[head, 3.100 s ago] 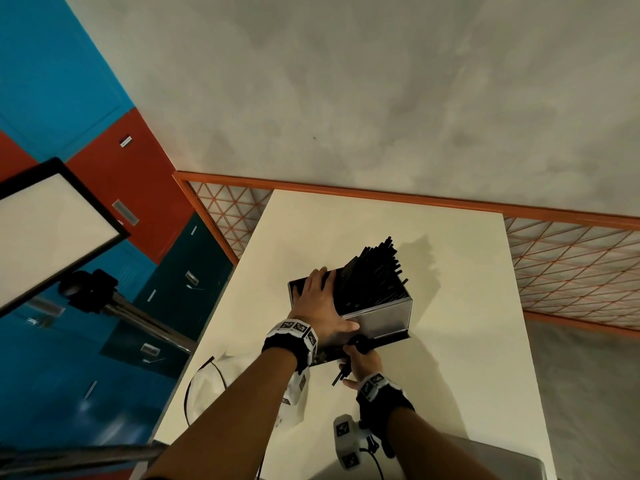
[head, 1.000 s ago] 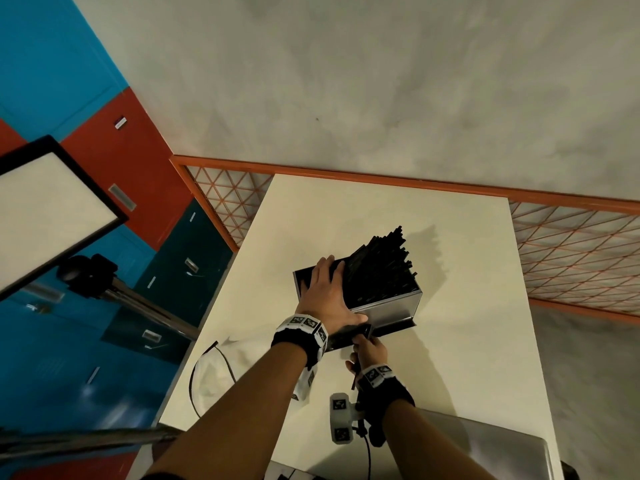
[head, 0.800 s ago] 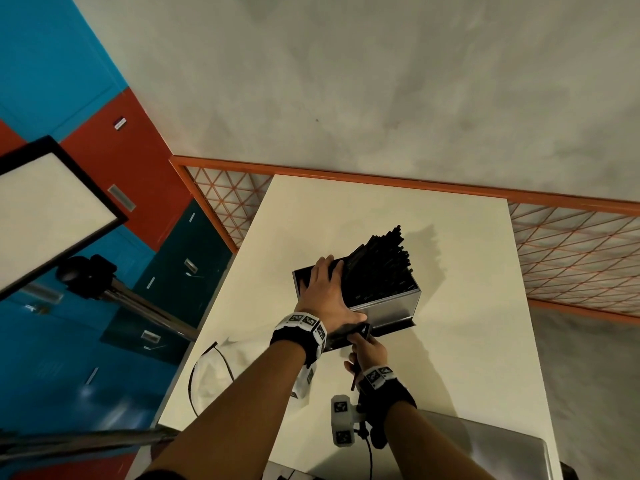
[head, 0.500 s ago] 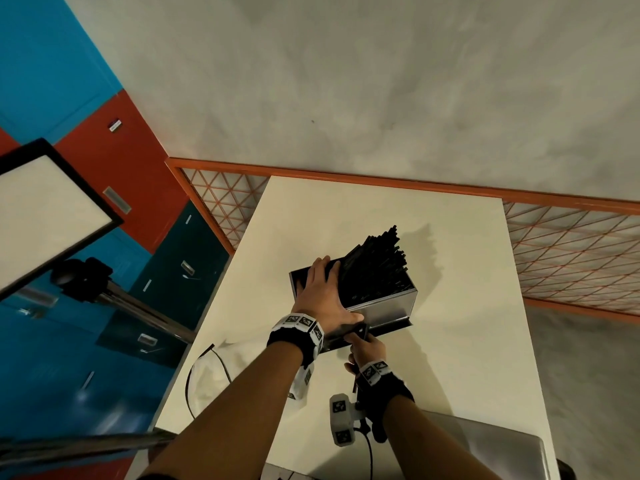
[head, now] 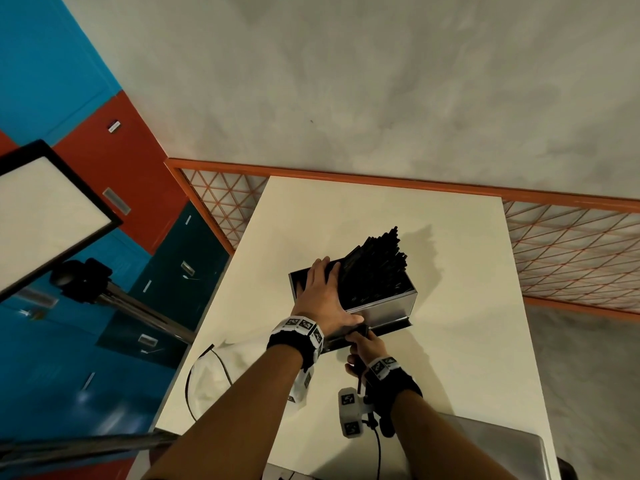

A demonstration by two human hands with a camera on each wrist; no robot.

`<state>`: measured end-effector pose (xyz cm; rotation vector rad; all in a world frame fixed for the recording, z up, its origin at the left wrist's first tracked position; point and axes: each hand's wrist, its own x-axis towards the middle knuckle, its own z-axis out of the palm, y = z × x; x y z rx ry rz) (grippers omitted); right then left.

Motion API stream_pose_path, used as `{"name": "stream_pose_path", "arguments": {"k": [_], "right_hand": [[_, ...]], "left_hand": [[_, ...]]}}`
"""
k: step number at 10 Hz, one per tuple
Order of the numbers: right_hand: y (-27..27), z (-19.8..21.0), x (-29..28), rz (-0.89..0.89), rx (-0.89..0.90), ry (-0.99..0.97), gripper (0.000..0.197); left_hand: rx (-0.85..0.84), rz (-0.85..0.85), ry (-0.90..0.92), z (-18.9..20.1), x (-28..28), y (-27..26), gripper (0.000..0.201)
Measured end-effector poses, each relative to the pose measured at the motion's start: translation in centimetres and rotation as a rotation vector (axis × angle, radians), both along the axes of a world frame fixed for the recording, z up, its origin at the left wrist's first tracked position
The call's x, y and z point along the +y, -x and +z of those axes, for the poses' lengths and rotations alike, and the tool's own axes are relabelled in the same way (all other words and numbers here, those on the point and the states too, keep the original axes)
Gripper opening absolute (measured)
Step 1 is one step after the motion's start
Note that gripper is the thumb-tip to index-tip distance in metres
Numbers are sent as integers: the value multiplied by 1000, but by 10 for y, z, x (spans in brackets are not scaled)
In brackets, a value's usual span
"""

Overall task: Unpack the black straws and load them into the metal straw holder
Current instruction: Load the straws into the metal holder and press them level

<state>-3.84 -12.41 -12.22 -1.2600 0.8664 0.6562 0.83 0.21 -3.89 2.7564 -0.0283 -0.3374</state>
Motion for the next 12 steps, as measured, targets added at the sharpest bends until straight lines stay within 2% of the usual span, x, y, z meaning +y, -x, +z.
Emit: {"name": "stream_pose_path", "arguments": {"k": [3, 5, 7, 9, 12], "right_hand": [[-2, 11, 6, -8, -8, 19, 13], [-3, 14, -10, 102, 22, -50, 4], [1, 12, -8, 219, -84, 7, 12], [10, 11, 3, 198, -150, 46, 23], [5, 21, 2, 252, -65, 108, 30]], "left_hand": [[26, -1, 1, 2, 2, -6, 130], [9, 6, -10, 1, 2, -6, 131], [-4, 8, 0, 0, 2, -5, 130], [-3, 13, -3, -1, 3, -8, 130], [14, 9, -10, 0, 5, -14, 130]]}}
